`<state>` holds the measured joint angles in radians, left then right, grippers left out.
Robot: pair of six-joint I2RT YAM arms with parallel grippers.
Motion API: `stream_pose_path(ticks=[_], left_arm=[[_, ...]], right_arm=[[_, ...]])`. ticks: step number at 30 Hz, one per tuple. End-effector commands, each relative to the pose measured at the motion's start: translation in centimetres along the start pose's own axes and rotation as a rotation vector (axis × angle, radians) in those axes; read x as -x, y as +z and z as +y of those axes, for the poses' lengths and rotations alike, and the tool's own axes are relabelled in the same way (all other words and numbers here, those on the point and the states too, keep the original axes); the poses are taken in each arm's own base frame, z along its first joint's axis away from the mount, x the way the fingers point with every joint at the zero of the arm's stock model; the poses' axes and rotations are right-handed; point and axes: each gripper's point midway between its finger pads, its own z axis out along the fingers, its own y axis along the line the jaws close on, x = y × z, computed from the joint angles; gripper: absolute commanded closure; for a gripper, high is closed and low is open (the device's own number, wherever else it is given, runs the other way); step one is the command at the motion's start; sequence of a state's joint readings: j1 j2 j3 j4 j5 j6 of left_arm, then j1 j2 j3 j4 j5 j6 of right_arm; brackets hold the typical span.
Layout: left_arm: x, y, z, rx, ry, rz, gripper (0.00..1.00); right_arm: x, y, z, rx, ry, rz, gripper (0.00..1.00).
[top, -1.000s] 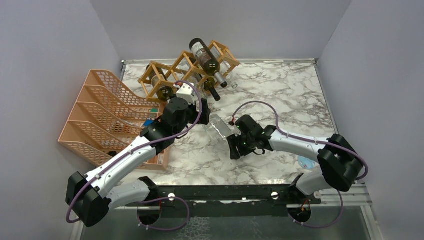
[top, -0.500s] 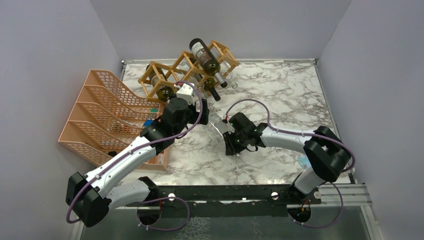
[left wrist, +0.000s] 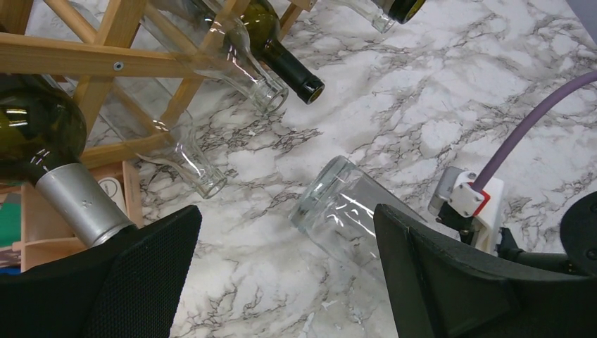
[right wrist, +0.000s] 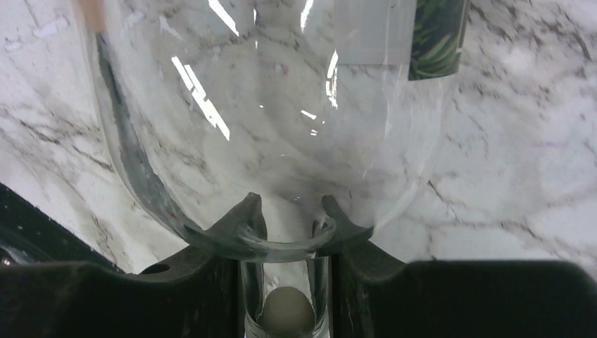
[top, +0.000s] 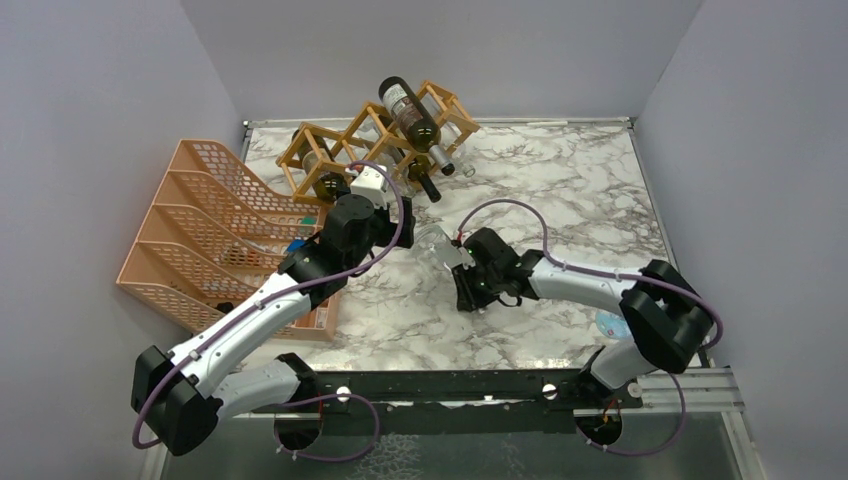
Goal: Put the wine bottle on the wine rack
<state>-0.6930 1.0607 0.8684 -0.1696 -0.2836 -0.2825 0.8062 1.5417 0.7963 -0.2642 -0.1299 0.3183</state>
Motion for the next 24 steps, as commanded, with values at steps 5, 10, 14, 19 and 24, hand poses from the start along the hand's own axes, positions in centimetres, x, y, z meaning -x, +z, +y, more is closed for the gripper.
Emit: stream_pose_path(ticks=[5,10,14,19,24], left_arm=[[3.6,-1.8,1.1,0.046,0.001,-0.09,0.01],[4.5,-2.5,1.6,0.063,0.007,-0.109,0.01],[5.5,-3.4,1.8,0.074,0.011,-0.135,0.01],[7.6,-4.8,2.5,0.105,0.028,-0.176,0.01],[10.8,-7.3,3.0,0.118,0.021,-0.261,0.01]], right_arm=[[3.7,-5.1,1.6,0.045,-0.06,-0.185,0.99],[4.1,-7.3,2.2,0.073,-0.077,-0.23,0.99],[4.5,-9.1,3.0,0.109,-0.106,-0.265,0.99],[4.9,-11.5,4.8,0.197,-0.168,-0.306,0.99],[5.8,-14.6,7.4,0.327,-0.225,-0.371,0.99]])
